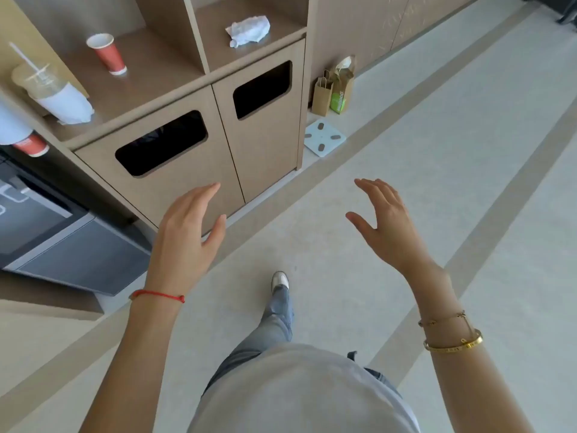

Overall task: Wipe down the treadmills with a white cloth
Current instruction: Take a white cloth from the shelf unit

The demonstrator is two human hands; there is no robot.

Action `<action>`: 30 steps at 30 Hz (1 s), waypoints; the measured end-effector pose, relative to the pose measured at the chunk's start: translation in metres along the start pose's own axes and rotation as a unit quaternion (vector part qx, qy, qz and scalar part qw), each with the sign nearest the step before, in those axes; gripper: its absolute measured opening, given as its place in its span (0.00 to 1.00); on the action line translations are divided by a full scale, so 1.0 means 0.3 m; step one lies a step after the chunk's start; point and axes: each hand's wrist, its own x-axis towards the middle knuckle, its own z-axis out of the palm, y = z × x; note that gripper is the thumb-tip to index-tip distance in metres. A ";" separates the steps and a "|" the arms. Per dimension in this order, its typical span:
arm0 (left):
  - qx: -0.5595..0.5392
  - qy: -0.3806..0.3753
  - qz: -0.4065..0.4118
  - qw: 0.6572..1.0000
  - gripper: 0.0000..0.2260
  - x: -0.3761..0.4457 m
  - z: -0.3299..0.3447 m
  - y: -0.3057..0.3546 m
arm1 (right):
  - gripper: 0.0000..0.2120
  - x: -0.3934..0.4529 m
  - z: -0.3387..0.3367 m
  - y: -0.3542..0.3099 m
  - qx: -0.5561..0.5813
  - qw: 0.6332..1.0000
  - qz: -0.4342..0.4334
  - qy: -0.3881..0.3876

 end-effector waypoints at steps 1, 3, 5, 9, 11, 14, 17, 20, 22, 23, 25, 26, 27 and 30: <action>-0.007 0.010 0.000 1.000 0.21 0.051 0.016 -0.019 | 0.27 0.056 0.014 0.013 0.010 1.000 0.001 0.002; -0.016 0.020 -0.007 1.000 0.20 0.169 0.029 -0.044 | 0.27 0.182 0.017 0.020 0.019 1.000 0.012 -0.009; -0.011 0.023 -0.005 1.000 0.20 0.299 0.048 -0.071 | 0.27 0.324 0.023 0.024 0.022 1.000 0.009 -0.017; -0.004 0.038 -0.006 0.999 0.20 0.553 0.075 -0.132 | 0.27 0.603 0.030 0.033 0.026 1.000 -0.003 -0.006; -0.002 0.035 -0.004 0.999 0.20 0.670 0.089 -0.156 | 0.27 0.721 0.040 0.040 0.022 1.000 -0.009 -0.008; -0.002 0.028 -0.002 1.000 0.19 0.821 0.107 -0.187 | 0.27 0.870 0.050 0.058 0.019 1.000 -0.009 -0.016; 0.001 0.018 -0.018 1.000 0.19 0.949 0.127 -0.207 | 0.28 1.005 0.057 0.086 0.024 1.000 -0.003 -0.020; -0.002 0.016 -0.029 0.999 0.19 1.073 0.159 -0.225 | 0.27 1.144 0.066 0.128 0.036 0.999 -0.007 -0.019; 0.002 0.016 -0.036 0.999 0.19 1.155 0.191 -0.238 | 0.27 1.245 0.074 0.165 0.040 0.999 -0.013 -0.022; 0.005 0.017 -0.042 0.999 0.19 1.196 0.208 -0.243 | 0.27 1.298 0.078 0.185 0.041 0.999 -0.018 -0.025; 0.009 0.022 -0.060 0.998 0.20 1.282 0.247 -0.249 | 0.27 1.407 0.078 0.229 0.044 0.998 -0.029 -0.031; 0.013 0.026 -0.068 0.997 0.20 1.325 0.265 -0.249 | 0.27 1.461 0.076 0.252 0.045 0.998 -0.035 -0.036; 0.017 0.033 -0.075 0.997 0.20 1.369 0.284 -0.247 | 0.27 1.519 0.073 0.277 0.047 0.997 -0.043 -0.041; 0.021 0.060 -0.106 0.992 0.19 1.496 0.334 -0.231 | 0.27 1.699 0.060 0.342 0.048 0.994 -0.069 -0.063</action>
